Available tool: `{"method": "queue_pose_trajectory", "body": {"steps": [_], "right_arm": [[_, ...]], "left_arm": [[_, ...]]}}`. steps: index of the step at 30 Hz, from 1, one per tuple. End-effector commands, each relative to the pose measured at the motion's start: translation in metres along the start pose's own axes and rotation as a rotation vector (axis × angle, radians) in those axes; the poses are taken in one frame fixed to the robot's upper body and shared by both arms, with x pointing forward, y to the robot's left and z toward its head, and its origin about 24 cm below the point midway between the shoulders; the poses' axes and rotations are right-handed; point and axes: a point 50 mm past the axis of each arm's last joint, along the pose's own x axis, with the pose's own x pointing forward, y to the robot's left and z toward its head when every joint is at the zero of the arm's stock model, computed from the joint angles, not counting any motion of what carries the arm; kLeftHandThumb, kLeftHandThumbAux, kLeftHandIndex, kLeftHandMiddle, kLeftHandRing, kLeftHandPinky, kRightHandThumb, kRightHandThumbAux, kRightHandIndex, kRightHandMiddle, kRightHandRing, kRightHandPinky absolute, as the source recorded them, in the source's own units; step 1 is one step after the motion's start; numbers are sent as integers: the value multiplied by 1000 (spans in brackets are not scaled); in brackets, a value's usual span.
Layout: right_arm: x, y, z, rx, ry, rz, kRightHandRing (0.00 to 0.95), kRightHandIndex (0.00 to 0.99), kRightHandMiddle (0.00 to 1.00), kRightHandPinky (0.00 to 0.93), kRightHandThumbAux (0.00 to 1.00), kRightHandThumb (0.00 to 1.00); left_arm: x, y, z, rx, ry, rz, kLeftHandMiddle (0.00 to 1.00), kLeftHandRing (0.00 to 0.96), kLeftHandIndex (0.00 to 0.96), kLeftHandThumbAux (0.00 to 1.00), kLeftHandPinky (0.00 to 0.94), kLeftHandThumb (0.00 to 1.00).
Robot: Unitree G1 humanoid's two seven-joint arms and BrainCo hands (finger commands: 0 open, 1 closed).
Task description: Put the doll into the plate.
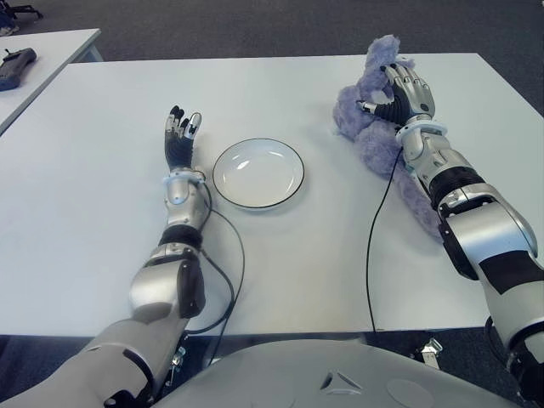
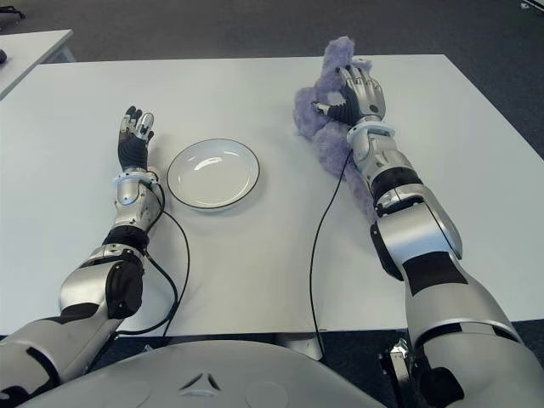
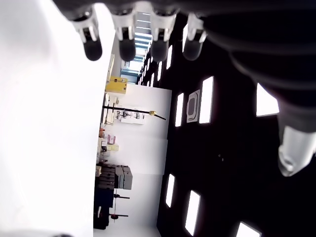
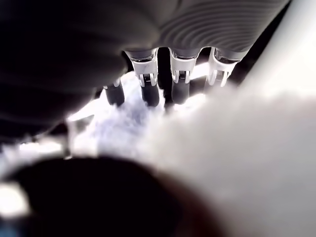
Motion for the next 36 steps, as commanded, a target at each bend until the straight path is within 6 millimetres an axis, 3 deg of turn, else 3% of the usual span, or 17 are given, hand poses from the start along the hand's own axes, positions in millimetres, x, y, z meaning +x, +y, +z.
{"method": "queue_pose_trajectory", "body": {"steps": [1, 4, 21, 22, 25, 36], "right_arm": [[-20, 36, -14, -127, 23, 216, 0, 42, 0, 188, 357, 221], [-22, 38, -15, -134, 21, 239, 12, 37, 0, 233, 356, 227], [-30, 46, -19, -211, -27, 325, 36, 27, 0, 274, 364, 218], [-31, 47, -20, -222, -41, 335, 28, 23, 0, 191, 365, 222], [-36, 49, -23, -242, -74, 358, 8, 21, 0, 119, 370, 229], [-74, 59, -31, -264, -211, 454, 0, 31, 0, 129, 379, 242]], "left_arm": [[-119, 46, -115, -17, 475, 168, 14, 0, 0, 530, 4, 0], [-119, 46, -115, -12, 475, 167, 14, 0, 0, 527, 2, 0], [-118, 42, -115, -15, 478, 166, 8, 0, 0, 525, 0, 0], [-118, 42, -115, -12, 477, 166, 7, 0, 0, 526, 0, 0], [-118, 41, -115, 0, 477, 165, 5, 0, 0, 525, 0, 0], [-118, 38, -116, -7, 479, 166, 4, 0, 0, 528, 0, 0]]}}
